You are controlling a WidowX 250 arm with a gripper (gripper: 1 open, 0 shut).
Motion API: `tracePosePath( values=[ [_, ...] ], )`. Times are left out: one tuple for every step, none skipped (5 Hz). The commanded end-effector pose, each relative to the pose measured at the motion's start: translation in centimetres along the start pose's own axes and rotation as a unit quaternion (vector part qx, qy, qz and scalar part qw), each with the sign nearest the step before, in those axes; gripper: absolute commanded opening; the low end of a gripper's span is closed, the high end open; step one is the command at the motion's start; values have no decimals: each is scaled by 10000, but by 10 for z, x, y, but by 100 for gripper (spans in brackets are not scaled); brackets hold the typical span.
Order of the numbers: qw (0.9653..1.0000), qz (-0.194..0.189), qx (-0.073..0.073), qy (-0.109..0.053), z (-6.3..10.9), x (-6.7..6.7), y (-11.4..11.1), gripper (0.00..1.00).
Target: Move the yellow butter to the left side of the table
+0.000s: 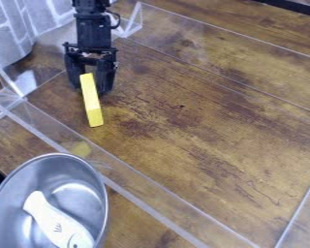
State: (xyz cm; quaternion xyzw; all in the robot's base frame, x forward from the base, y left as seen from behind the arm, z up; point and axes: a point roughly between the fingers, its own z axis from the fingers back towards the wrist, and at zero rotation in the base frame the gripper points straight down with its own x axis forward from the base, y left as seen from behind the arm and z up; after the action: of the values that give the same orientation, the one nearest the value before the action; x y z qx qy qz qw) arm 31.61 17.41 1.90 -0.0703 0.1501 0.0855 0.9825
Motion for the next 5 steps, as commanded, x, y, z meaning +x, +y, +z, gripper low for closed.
tracePosePath(
  values=[
    [9998,175,-99,31,0,-6,11,100],
    [9997,188,-133,77,-1,-7,11,100],
    [9996,194,-163,122,-1,-7,10,100],
    [9995,200,-193,166,-1,-7,9,100],
    [9993,206,-223,209,-1,-7,8,100]
  ],
)
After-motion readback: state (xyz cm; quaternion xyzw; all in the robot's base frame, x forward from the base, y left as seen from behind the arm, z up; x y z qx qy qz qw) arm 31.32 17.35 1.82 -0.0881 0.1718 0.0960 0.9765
